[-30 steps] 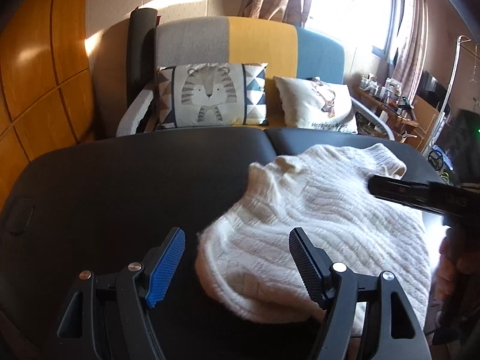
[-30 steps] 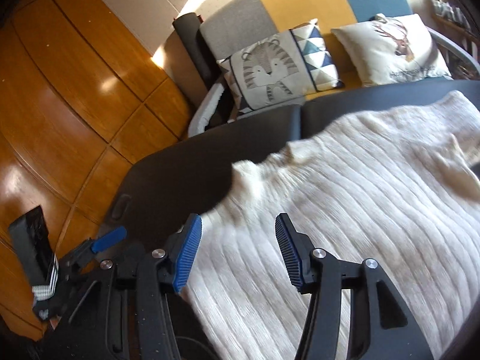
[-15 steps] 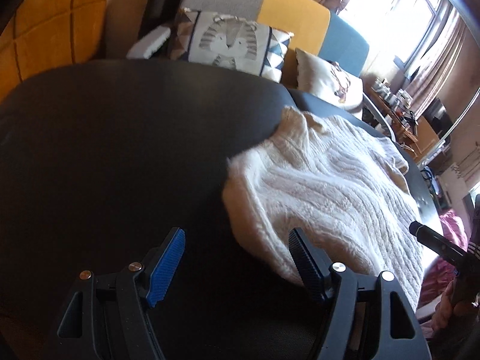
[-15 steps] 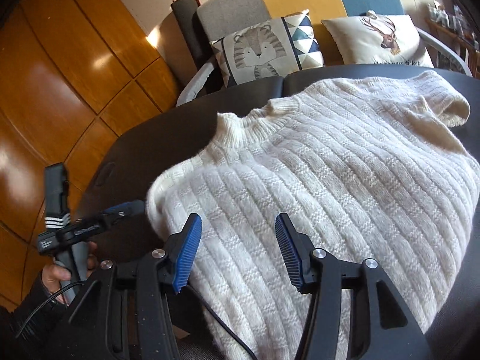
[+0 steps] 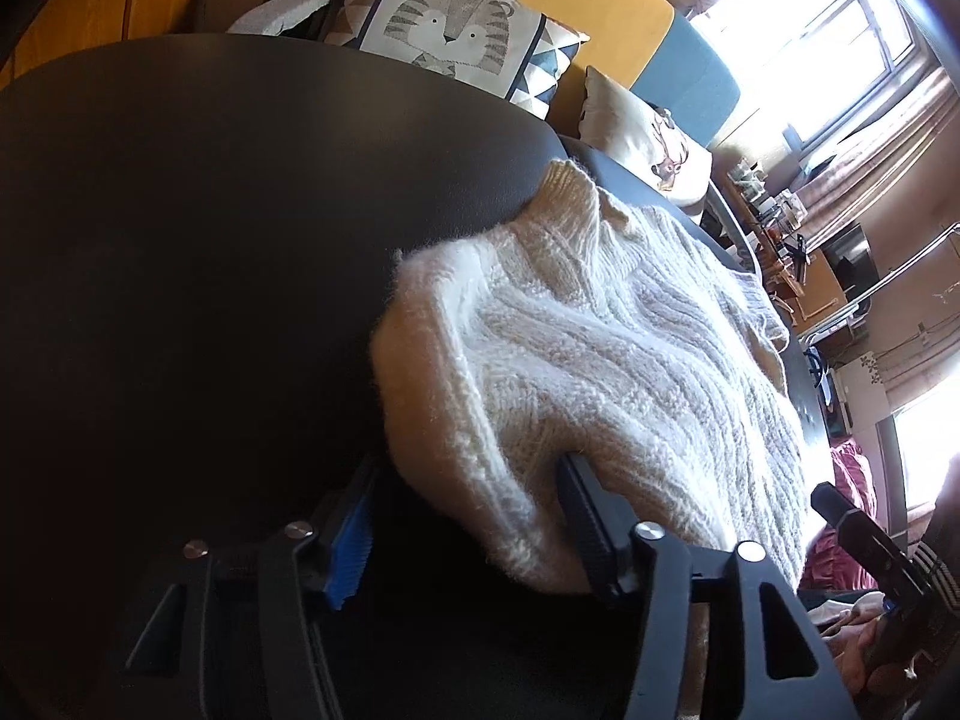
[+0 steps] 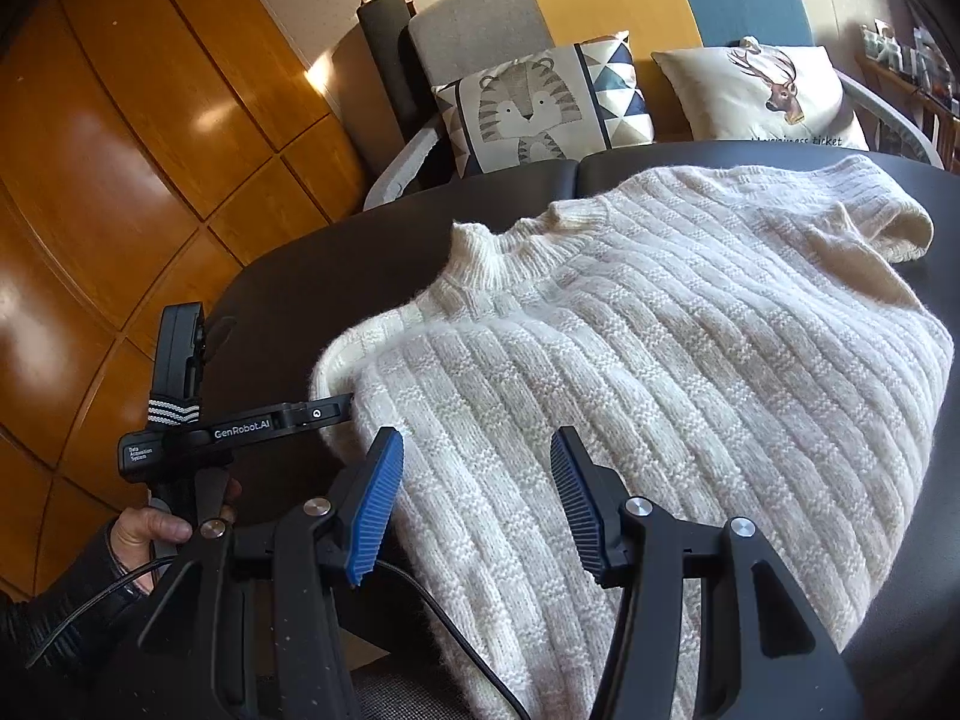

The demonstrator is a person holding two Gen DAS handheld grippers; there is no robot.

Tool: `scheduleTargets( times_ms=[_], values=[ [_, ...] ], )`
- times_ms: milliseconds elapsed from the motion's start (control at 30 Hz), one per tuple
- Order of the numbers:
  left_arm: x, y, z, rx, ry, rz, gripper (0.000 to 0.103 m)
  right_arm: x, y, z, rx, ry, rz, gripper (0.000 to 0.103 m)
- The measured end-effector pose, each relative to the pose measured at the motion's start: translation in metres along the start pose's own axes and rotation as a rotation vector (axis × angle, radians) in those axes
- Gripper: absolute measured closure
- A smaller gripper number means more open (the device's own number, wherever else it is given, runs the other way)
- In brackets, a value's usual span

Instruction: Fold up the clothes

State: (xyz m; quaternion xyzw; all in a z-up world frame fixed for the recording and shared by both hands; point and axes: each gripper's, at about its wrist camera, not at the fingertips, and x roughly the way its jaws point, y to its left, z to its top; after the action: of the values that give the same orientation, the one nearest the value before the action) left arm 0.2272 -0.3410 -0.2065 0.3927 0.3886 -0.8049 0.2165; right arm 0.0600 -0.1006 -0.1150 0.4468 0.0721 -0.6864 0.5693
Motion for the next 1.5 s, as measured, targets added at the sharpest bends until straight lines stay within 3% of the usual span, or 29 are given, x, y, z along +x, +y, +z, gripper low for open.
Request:
scheduleTargets(
  times_ms=[133,433,733,1133,1367,1400,1500],
  values=[
    [0.004,-0.005,0.002,0.006,0.010,0.000,0.065,-0.002,0.000,-0.001,-0.005,-0.006,-0.002,0.048],
    [0.005,-0.008,0.007,0.003,0.014,0.009,0.086,-0.009,-0.005,-0.005,-0.005,-0.014,-0.017,0.048],
    [-0.003,-0.021,0.006,0.048,0.006,0.042,0.086,-0.016,-0.017,-0.016,0.018,-0.017,-0.065,0.048],
    [-0.025,-0.053,0.015,0.116,-0.052,-0.023,0.086,0.002,0.033,-0.040,-0.209,0.051,-0.120,0.048],
    [-0.025,-0.093,0.024,0.199,-0.072,-0.088,0.086,-0.007,0.005,-0.029,-0.114,0.013,-0.205,0.045],
    [-0.024,-0.094,0.025,0.201,-0.071,-0.093,0.086,-0.007,0.003,-0.028,-0.110,0.010,-0.207,0.040],
    [-0.019,-0.102,0.032,0.216,-0.072,-0.102,0.086,-0.005,0.004,-0.027,-0.112,0.009,-0.188,0.039]
  ],
)
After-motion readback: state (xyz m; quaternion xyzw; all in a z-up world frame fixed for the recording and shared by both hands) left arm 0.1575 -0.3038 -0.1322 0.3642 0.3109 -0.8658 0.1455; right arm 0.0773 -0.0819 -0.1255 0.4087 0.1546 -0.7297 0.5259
